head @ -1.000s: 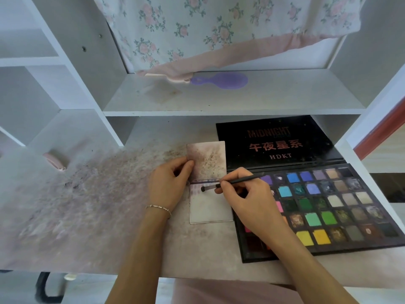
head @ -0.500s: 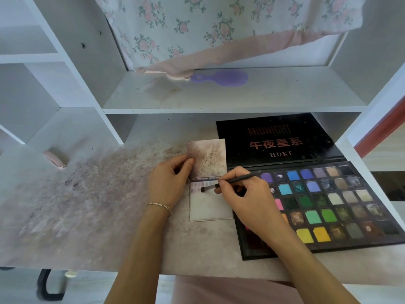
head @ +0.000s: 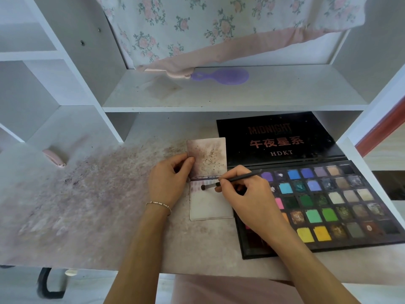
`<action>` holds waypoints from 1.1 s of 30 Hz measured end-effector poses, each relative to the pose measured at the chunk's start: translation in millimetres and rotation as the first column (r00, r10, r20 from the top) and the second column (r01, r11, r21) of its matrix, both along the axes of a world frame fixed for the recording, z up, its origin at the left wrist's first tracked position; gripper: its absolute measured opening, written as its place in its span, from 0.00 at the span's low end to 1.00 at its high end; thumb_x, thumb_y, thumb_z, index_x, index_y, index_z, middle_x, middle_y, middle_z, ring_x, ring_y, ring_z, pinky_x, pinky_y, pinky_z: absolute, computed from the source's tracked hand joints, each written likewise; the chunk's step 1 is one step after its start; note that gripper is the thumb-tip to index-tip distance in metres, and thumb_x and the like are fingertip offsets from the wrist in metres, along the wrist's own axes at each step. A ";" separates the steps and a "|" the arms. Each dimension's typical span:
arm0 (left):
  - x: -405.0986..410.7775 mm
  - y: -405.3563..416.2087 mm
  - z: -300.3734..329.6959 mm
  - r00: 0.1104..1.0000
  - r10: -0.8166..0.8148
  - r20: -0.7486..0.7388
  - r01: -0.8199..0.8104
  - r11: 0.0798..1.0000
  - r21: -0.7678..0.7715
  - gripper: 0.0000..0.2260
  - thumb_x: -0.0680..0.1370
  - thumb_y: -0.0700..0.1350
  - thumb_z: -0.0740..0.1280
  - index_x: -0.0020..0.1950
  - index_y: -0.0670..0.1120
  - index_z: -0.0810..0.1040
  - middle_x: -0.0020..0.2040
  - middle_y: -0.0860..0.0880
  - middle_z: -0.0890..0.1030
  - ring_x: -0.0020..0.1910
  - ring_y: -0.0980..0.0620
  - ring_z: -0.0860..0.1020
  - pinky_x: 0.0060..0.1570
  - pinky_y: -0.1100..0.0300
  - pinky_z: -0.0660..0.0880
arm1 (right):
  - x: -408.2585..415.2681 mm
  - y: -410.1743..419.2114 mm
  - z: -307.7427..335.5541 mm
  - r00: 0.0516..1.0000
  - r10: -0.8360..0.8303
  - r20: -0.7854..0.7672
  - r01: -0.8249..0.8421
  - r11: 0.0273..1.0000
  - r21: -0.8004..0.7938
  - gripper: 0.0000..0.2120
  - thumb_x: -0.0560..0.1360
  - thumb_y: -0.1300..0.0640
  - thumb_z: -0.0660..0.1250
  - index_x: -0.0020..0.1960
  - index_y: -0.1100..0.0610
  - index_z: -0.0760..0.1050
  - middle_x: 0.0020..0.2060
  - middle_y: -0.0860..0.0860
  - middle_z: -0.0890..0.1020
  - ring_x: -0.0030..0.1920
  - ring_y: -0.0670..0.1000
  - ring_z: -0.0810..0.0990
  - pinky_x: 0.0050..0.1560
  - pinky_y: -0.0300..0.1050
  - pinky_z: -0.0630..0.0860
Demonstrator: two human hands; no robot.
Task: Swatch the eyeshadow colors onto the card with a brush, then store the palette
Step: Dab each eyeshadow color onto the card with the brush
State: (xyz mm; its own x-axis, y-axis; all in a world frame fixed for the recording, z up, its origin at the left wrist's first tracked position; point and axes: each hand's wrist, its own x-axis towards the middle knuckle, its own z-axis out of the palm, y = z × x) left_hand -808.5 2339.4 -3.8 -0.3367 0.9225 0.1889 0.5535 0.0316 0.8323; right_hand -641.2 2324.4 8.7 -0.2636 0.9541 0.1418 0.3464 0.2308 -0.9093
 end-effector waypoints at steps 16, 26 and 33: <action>0.1 -0.3 0.5 1.000 -0.001 0.007 0.001 1.000 -0.012 0.06 0.76 0.45 0.66 0.47 0.48 0.83 0.37 0.50 0.81 0.41 0.47 0.81 0.45 0.52 0.77 | 0.2 -0.2 2.4 0.998 -0.036 -0.052 0.037 0.999 0.031 0.08 0.74 0.59 0.63 0.42 0.46 0.72 0.36 0.47 0.82 0.40 0.44 0.80 0.39 0.36 0.77; -0.4 -0.8 0.9 1.000 -0.005 0.000 0.005 1.000 -0.010 0.07 0.76 0.45 0.66 0.48 0.48 0.83 0.36 0.53 0.80 0.40 0.50 0.80 0.45 0.54 0.76 | 15.4 -4.9 9.5 0.959 -0.124 -0.255 0.132 0.991 0.012 0.12 0.76 0.65 0.61 0.48 0.49 0.77 0.42 0.46 0.82 0.44 0.42 0.80 0.45 0.32 0.76; -0.6 0.4 -1.4 1.000 -0.004 -0.002 0.004 1.000 0.006 0.08 0.76 0.44 0.66 0.51 0.47 0.83 0.41 0.49 0.83 0.39 0.54 0.78 0.47 0.57 0.76 | 48.6 -13.5 7.4 0.960 -0.217 -0.174 0.234 0.969 0.078 0.13 0.75 0.65 0.61 0.42 0.47 0.74 0.33 0.54 0.78 0.35 0.54 0.76 0.35 0.46 0.74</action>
